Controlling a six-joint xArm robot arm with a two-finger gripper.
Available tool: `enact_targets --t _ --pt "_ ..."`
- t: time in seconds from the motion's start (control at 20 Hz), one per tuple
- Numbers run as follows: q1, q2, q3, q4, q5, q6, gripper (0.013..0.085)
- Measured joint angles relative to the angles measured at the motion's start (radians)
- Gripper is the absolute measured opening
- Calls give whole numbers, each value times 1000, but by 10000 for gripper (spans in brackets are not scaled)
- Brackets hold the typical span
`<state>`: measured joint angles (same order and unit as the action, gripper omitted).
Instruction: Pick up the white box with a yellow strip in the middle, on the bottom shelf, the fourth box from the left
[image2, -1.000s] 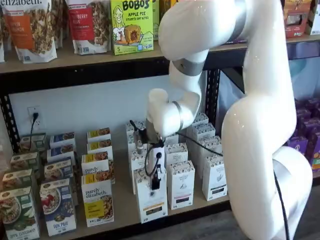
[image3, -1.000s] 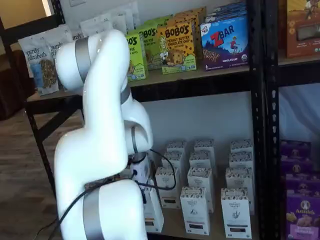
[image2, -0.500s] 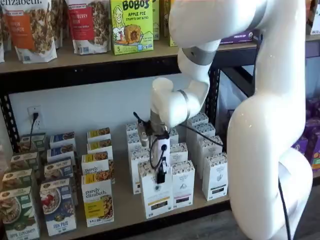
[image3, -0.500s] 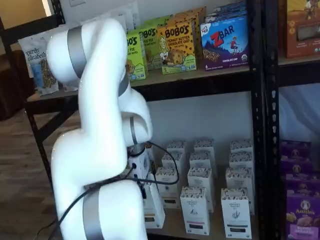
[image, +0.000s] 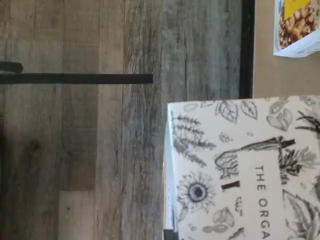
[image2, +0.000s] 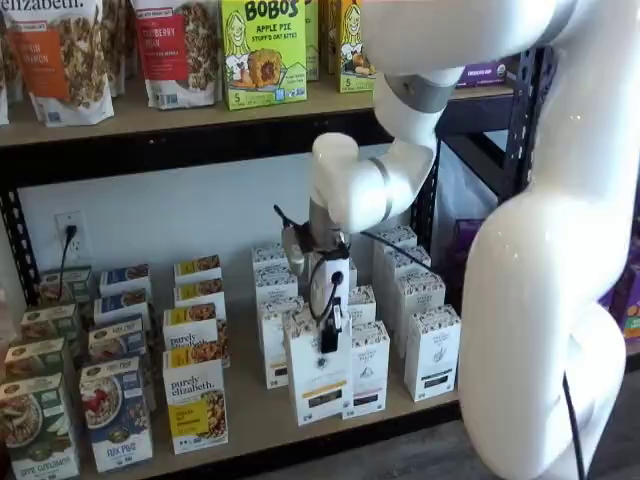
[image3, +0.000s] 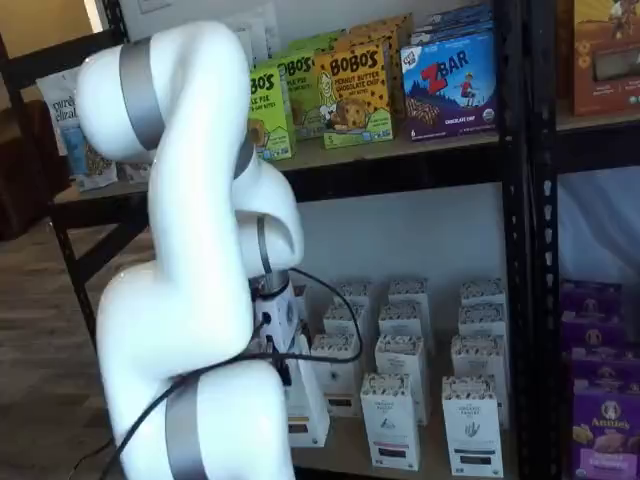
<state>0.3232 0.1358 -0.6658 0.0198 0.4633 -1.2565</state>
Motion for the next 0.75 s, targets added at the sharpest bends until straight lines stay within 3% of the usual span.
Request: enact_targets --t 0.35,0.75 --pt "-14 -103 15 -14 93 0 490" --pt "-27 -188 19 19 183 -38 490"
